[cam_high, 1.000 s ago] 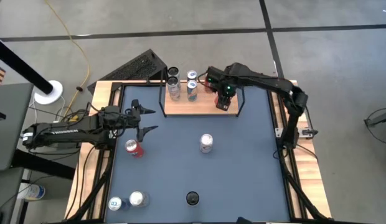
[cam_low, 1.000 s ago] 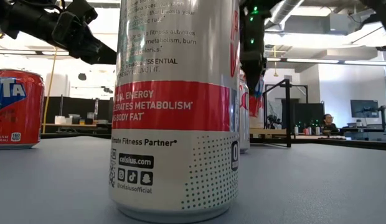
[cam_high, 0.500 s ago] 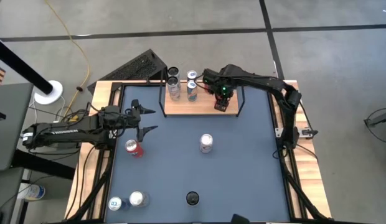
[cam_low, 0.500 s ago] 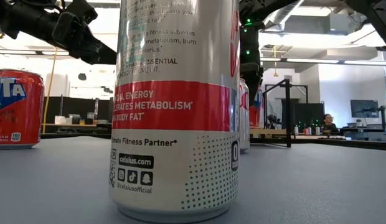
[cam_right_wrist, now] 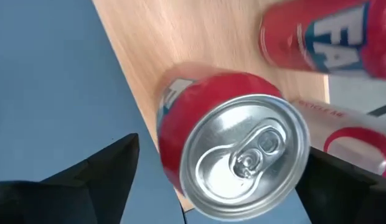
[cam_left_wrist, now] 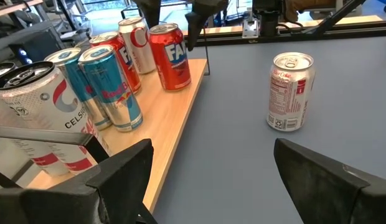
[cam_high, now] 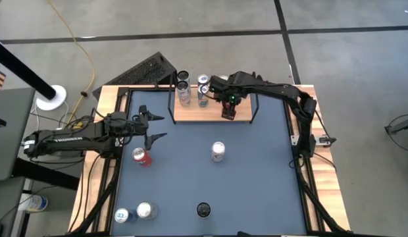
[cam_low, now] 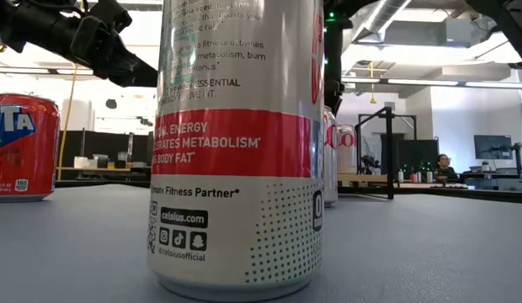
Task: Place canned beverage on shelf
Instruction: Put the bottom red soda can on the shelf aligned with the other red soda can
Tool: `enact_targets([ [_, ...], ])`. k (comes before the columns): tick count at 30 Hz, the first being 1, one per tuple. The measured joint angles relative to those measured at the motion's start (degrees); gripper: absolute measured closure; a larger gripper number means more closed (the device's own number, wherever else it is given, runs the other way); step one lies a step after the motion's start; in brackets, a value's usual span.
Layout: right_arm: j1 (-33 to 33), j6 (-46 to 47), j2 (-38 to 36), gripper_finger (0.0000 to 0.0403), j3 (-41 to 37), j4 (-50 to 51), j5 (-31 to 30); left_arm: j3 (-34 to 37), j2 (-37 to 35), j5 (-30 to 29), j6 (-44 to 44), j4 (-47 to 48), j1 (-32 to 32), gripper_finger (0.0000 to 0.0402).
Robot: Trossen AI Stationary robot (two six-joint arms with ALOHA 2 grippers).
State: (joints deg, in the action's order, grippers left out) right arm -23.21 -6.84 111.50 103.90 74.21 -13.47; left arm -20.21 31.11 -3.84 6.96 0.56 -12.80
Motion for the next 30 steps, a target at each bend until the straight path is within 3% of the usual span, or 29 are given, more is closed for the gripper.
enact_targets([
  [11, 1.5, 1.4, 0.0, 0.0015, 9.5, 8.4, -0.1, 0.0, 0.0, 0.0, -0.1, 0.8, 0.0, 0.0079],
  [17, 3.5, 4.9, -0.8, 0.0047, 10.2, 13.9, 1.3, 0.0, 0.0, 0.0, -0.1, 1.5, 0.0, 0.0079],
  [22, 5.0, 4.9, -1.3, 0.0142, 8.2, 15.7, 1.3, 0.0, 0.0, 0.0, -0.2, 1.5, 0.0, 0.0079],
  [28, 5.1, 3.1, -6.0, 0.0339, 1.1, 13.3, -0.4, 0.0, 0.0, 0.0, -0.2, 2.0, 0.0, 0.0079],
  [30, 4.6, 2.3, -8.6, 0.0385, -2.1, 9.7, -0.8, 0.0, 0.0, 0.0, -0.2, 2.1, 0.0, 0.0079],
])
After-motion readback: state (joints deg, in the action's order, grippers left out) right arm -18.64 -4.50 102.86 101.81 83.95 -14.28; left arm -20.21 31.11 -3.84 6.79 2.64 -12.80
